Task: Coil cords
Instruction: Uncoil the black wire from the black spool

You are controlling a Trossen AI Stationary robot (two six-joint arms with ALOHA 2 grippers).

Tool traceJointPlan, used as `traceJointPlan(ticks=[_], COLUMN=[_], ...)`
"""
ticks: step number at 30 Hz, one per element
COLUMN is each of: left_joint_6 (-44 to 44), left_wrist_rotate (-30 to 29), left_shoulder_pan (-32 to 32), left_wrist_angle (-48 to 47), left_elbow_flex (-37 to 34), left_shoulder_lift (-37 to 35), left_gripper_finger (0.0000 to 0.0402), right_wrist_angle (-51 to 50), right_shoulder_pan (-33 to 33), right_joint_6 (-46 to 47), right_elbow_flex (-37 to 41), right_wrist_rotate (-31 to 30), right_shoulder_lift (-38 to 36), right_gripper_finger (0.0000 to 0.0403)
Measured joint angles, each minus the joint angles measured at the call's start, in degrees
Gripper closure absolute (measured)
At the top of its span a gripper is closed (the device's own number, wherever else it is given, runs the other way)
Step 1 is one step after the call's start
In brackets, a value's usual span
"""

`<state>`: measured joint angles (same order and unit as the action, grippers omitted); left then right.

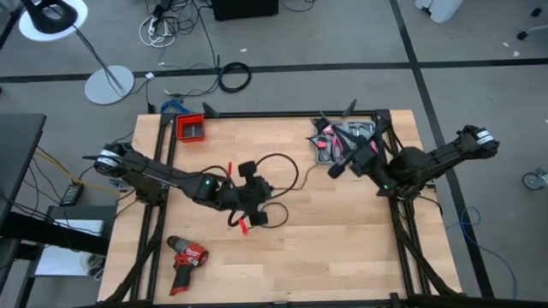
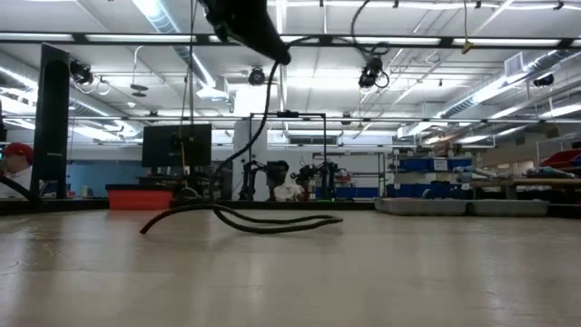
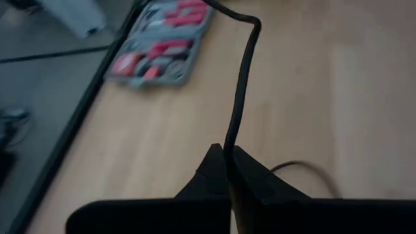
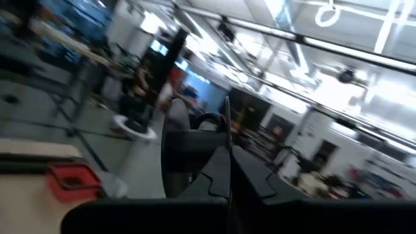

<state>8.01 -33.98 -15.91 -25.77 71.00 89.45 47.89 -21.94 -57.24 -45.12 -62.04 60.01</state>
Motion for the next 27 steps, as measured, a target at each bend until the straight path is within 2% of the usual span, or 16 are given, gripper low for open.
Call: traceJointPlan(ticks=[4, 8, 17, 21, 27], left_joint_6=[0.2, 0.2, -0.1, -0.2, 0.1], left_wrist_rotate=[-4.3, -9.9, -14.8, -16.0, -17.9], left_shoulder_pan=[2.3, 4.4, 5.3, 5.3, 5.3], left_wrist_angle=[-5.8, -10.8, -15.9, -16.8, -19.5], left_elbow_flex=[0.0, 0.0, 0.0, 0.0, 0.0], left_shoulder_lift=[0.0, -0.2, -2.9, -5.0, -7.9], left_gripper_finger=[0.0401, 0.0401, 0.0401, 0.0401, 0.0401], right_wrist_angle=[-0.1, -3.7, -21.0, -22.7, -22.8], right_shoulder_pan=[-4.5, -9.2, -17.0, -19.0, -20.8], right_joint_6=[1.6, 4.4, 19.4, 23.9, 25.7], right_elbow_flex=[0.0, 0.0, 0.0, 0.0, 0.0], right_wrist_rotate=[1.8, 0.5, -9.9, -10.9, -11.9], right_shoulder_lift=[0.0, 0.0, 0.0, 0.0, 0.0], right_gripper_finger=[0.0403, 0.0403, 0.0403, 0.0403, 0.0403])
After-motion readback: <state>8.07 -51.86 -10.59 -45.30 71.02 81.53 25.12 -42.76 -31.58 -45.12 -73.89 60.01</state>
